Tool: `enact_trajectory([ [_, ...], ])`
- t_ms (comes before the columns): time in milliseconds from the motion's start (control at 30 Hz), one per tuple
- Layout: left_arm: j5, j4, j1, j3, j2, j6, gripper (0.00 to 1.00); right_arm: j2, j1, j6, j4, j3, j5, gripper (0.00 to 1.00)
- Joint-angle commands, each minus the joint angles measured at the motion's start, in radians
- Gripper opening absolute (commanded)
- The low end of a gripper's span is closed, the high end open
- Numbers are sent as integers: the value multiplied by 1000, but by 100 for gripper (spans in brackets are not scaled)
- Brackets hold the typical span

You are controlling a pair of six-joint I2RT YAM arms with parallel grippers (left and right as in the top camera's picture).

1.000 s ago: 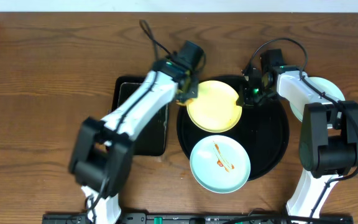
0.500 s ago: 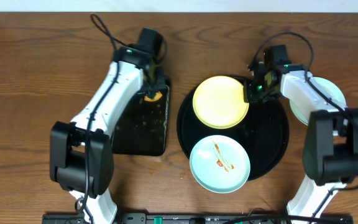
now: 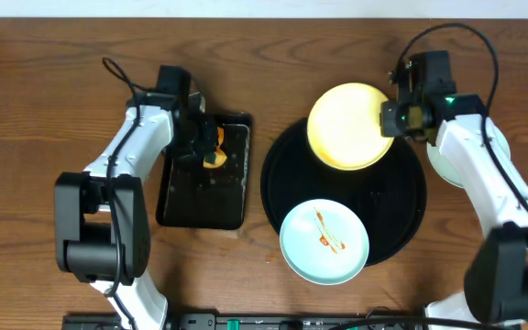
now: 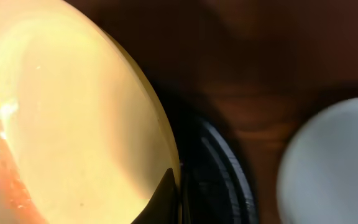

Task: Clean dirty plates on tray and stack at the side
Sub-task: 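Return the sponge to the black tray with the left gripper, then carry the yellow plate right and stack it on the green plate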

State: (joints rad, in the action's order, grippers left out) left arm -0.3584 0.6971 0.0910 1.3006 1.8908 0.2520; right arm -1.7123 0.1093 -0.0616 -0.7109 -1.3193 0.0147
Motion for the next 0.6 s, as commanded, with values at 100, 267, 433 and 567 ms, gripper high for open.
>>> enact_trajectory([
  [100, -174, -125, -69, -143, 0, -125, 7, 130, 37, 71, -9, -3, -159, 1],
  [267, -115, -182, -109, -228, 0, -123, 7, 169, 37, 71, -28, -3, -184, 1],
  [433, 29, -178, -130, -261, 0, -109, 9, 196, 37, 82, -41, -3, -238, 1],
  [567, 27, -188, -129, -261, 0, -79, 13, 214, 38, 112, -41, -3, -244, 1],
])
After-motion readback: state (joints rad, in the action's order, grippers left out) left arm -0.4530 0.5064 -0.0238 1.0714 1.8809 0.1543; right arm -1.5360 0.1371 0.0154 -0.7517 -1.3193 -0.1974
